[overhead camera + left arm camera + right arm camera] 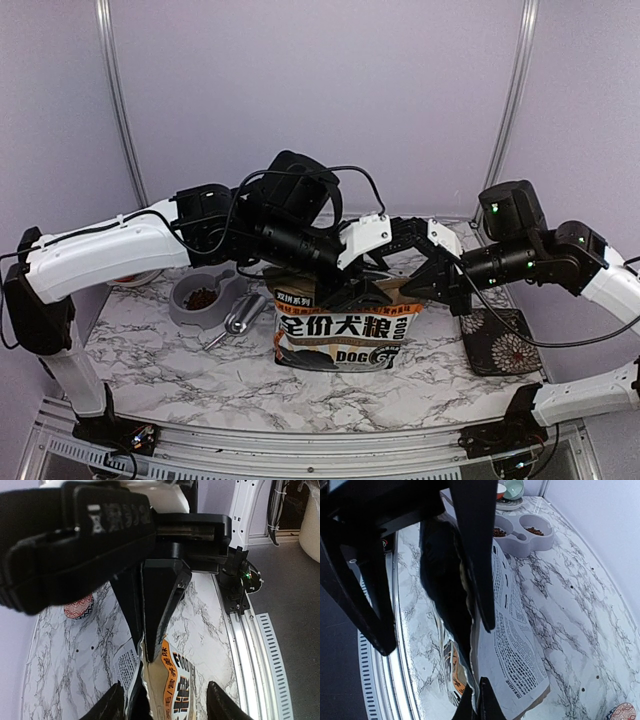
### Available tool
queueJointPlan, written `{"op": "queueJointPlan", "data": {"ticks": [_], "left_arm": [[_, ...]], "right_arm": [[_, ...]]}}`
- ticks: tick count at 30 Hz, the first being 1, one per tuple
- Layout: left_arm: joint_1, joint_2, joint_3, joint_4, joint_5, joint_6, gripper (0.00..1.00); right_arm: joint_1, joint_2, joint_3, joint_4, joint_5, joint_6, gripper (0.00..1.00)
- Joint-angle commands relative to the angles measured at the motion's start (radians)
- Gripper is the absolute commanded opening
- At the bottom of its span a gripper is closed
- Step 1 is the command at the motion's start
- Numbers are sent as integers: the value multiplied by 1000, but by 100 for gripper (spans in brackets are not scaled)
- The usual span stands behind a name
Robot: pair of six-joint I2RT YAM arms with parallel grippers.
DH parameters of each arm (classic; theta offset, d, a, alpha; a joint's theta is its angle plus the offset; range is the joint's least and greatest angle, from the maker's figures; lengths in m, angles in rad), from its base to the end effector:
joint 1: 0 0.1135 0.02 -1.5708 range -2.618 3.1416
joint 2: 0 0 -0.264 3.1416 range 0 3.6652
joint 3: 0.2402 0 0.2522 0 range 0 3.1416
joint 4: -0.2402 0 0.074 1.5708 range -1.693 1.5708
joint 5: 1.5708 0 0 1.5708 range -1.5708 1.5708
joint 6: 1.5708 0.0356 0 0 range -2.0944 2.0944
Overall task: Serve the pet food
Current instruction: Press the seal on the pet food bag.
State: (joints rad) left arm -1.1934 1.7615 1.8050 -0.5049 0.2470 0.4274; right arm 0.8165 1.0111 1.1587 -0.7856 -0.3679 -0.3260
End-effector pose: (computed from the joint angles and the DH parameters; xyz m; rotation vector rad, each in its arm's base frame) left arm 0.1427 -0.3837 0.3950 1.6250 1.3239 -0.7245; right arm 0.1272 0.1541 0.3687 -1.3831 1.7651 0.6759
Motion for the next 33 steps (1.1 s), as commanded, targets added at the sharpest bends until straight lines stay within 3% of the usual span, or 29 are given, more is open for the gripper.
{"op": "queueJointPlan", "data": {"ticks": [1,5,16,23,27,33], "left_arm": [[-11,56,40,-42,-106,-4,52],[-11,75,48,-42,-129,30,45],[-10,58,31,-44,-190,93,0],[-8,22,-16,-43,-220,123,1],[-8,7,-20,-52,-207,120,25],[-5,-22,-56,-56,-234,129,19]], "right_arm": [[9,-67,60,125,-41,18,0],[10,-72,57,120,-53,24,0],[12,-85,51,117,-55,17,0],[12,-102,58,136,-67,16,0],[12,-96,62,137,-70,15,0],[12,-84,67,129,-65,9,0]]}}
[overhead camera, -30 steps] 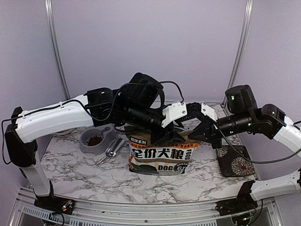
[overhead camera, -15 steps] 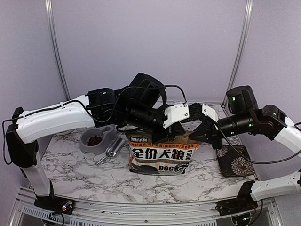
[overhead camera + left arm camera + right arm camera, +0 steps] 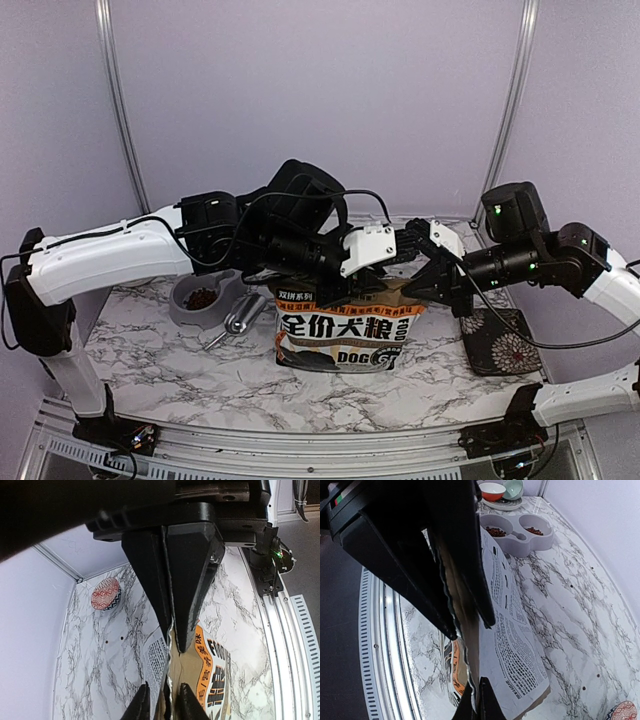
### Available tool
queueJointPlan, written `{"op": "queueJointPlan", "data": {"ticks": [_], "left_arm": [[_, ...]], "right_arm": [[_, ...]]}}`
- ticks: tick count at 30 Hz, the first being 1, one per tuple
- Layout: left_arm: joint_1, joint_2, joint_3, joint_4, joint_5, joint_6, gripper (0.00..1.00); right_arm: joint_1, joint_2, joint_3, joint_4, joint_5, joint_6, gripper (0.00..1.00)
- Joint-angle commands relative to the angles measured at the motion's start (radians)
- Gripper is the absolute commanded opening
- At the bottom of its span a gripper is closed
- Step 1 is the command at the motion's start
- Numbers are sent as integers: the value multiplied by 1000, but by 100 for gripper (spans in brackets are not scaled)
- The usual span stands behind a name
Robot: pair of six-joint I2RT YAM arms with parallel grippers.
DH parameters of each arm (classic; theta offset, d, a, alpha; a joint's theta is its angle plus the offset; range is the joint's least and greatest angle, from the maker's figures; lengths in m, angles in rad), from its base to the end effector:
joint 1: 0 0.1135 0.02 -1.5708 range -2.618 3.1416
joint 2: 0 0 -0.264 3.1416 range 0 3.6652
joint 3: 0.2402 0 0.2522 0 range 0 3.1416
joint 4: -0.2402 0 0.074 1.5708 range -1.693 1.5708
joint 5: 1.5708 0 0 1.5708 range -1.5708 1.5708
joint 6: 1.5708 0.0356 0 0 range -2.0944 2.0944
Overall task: Serve the pet food
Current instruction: Press the seal on the pet food bag.
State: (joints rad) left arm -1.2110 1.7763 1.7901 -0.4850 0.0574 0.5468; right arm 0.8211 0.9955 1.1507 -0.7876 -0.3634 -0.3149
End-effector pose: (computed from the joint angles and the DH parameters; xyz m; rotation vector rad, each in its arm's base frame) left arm 0.1444 -0.3897 0.3856 1.6204 1.2951 -0.4707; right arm 0.1240 0.1518 0.3687 -1.3743 1.7676 0.6796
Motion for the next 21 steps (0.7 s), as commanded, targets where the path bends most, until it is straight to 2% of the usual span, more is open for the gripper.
{"op": "queueJointPlan", "data": {"ticks": [1,4,13,16,17,21], "left_arm": [[14,-37,-43,-77,-48,10,14],[16,-38,-39,-75,-67,10,0],[30,-79,-67,-76,-92,16,2],[47,-107,-97,-73,-59,8,2],[51,-116,-108,-67,-48,5,0],[65,-145,-153,-22,-12,-6,0]], "right_arm": [[7,-70,76,130,-67,-3,0],[7,-85,65,134,-59,-6,0],[7,-98,62,147,-48,-23,0],[7,-91,67,148,-43,-19,0],[7,-89,65,153,-42,-14,5],[7,-67,72,167,-47,5,46]]}}
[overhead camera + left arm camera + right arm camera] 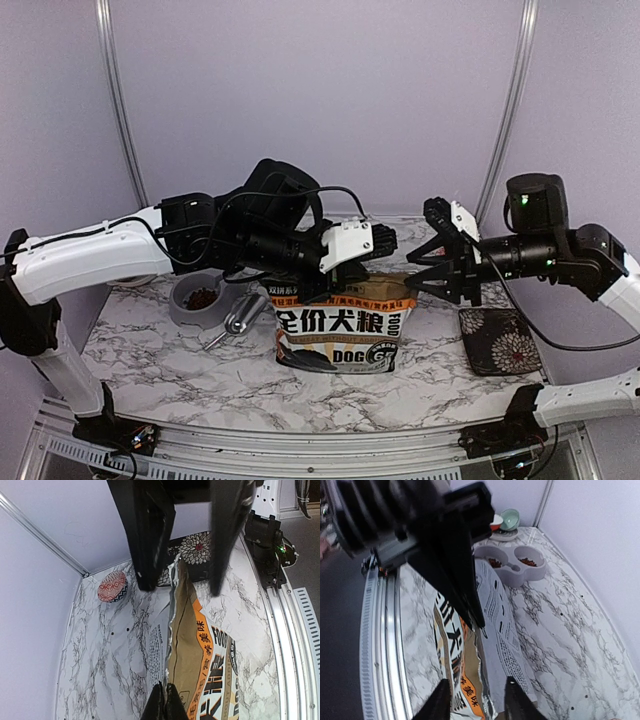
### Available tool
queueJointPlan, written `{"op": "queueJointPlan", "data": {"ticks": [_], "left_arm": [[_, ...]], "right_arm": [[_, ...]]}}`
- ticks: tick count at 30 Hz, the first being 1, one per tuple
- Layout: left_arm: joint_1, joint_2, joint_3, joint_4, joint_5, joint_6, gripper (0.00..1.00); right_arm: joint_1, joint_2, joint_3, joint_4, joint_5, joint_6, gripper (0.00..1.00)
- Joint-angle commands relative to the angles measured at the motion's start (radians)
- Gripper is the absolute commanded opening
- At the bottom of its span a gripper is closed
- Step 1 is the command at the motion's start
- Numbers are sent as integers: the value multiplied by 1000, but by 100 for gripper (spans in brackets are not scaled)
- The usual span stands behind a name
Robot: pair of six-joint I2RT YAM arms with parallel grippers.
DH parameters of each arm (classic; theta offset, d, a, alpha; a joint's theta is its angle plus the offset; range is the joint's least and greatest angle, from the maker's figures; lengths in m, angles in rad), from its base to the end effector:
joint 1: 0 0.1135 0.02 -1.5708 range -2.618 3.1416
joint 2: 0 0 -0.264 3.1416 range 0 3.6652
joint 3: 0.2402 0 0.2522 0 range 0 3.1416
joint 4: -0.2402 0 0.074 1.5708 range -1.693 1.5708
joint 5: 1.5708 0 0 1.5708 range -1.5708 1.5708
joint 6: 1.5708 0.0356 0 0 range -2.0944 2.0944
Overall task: Serve the pet food
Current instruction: Press the seal on the pet food bag.
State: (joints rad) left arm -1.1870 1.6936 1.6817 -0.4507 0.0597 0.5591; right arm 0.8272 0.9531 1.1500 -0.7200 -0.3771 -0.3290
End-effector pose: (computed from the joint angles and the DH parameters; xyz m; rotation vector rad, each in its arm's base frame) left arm 0.1463 -0.3680 0.3837 1.6049 1.2959 -0.4527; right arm 0.1179 0.1475 0.3820 -1.3517 1.6449 0.6927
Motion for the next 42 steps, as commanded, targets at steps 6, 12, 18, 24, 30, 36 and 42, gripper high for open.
{"op": "queueJointPlan", "data": {"ticks": [6,12,18,24,30,36,42], "left_arm": [[50,-76,-64,-31,3,-43,0],[53,-92,-91,1,27,-64,0],[56,-89,-89,8,37,-69,0],[58,-93,-89,16,50,-80,0],[71,-97,-88,26,99,-94,0],[82,-92,-86,33,129,-108,0],[90,-89,-83,39,150,-121,0]], "right_arm": [[3,56,115,109,-76,10,61],[6,126,164,91,-107,-3,59],[45,160,158,90,-75,-10,56],[46,165,145,48,8,-18,47],[46,157,101,53,13,-6,39],[46,163,94,39,14,-9,36],[46,171,103,20,23,-10,15]]}}
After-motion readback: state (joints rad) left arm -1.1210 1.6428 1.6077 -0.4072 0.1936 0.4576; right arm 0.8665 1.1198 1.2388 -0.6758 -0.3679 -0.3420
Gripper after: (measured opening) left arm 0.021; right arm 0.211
